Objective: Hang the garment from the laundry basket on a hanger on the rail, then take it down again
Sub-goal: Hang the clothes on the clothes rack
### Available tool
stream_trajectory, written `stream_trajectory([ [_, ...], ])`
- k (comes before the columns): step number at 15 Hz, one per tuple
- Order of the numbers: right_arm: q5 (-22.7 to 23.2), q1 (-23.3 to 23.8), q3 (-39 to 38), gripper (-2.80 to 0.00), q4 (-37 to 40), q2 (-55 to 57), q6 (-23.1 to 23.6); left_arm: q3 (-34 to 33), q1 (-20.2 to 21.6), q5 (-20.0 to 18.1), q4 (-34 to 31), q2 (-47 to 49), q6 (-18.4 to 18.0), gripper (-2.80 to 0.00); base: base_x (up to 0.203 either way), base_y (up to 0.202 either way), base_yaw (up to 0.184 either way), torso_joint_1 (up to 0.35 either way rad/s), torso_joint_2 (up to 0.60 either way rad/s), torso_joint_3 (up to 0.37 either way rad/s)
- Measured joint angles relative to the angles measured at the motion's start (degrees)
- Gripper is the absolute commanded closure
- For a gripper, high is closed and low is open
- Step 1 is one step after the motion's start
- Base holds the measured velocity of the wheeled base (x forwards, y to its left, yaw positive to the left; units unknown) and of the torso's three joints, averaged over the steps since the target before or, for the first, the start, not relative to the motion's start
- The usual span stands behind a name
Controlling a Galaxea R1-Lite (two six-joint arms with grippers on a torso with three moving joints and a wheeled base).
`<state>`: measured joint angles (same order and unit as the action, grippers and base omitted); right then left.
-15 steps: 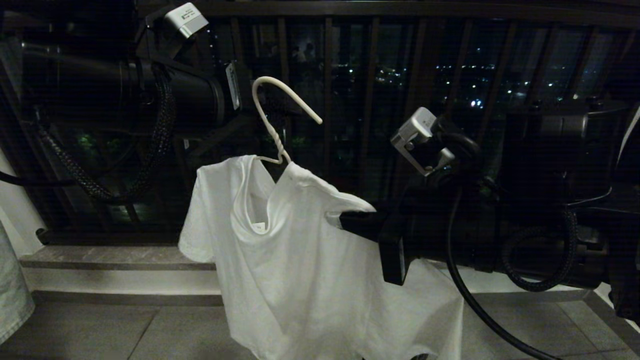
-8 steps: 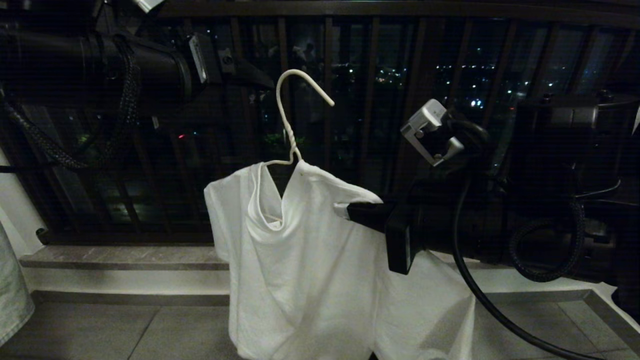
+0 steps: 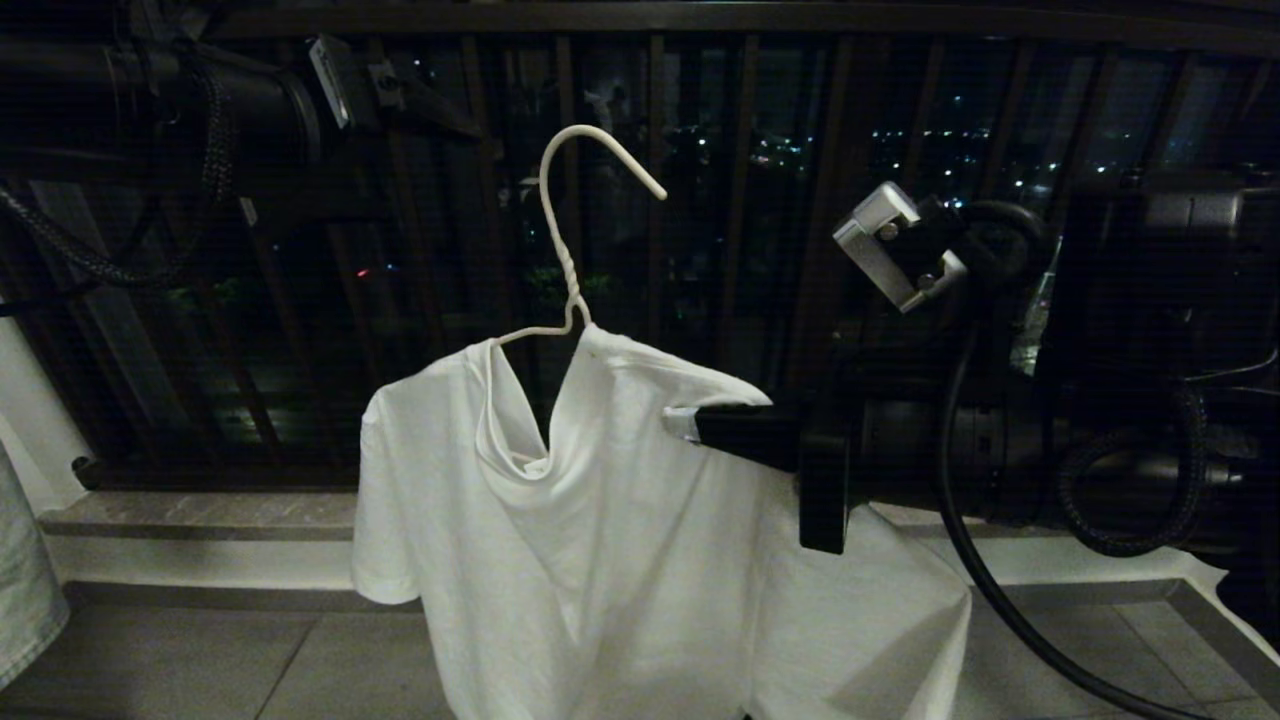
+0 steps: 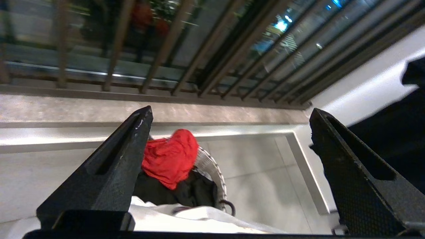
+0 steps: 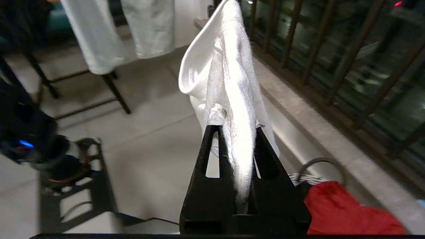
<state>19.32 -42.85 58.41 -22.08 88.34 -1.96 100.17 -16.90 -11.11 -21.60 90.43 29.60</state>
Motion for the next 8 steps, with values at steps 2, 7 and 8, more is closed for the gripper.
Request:
stream_trajectory([
  [2,2.2,0.69,-0.23,0.0,-2.65,-0.14,-1.84,0.44,0.9,-0.05,-0.02,0.28,-0.05,-2.8,0.0,0.0,0.0,0.0,0.0,0.0],
  [7,3.28,1.56,-1.0,0.0,-5.26,-0.06,-2.46,0.57,1.6,-1.09,-0.86,0.31,-0.24,0.0,0.0,0.0,0.0,0.0,0.0,0.0],
  [8,3.28,1.62,-1.0,0.0,-5.26,-0.06,-2.48,0.71,1.69,-2.34,-2.68,0.15,-1.18,0.0,0.0,0.0,0.0,0.0,0.0,0.0],
])
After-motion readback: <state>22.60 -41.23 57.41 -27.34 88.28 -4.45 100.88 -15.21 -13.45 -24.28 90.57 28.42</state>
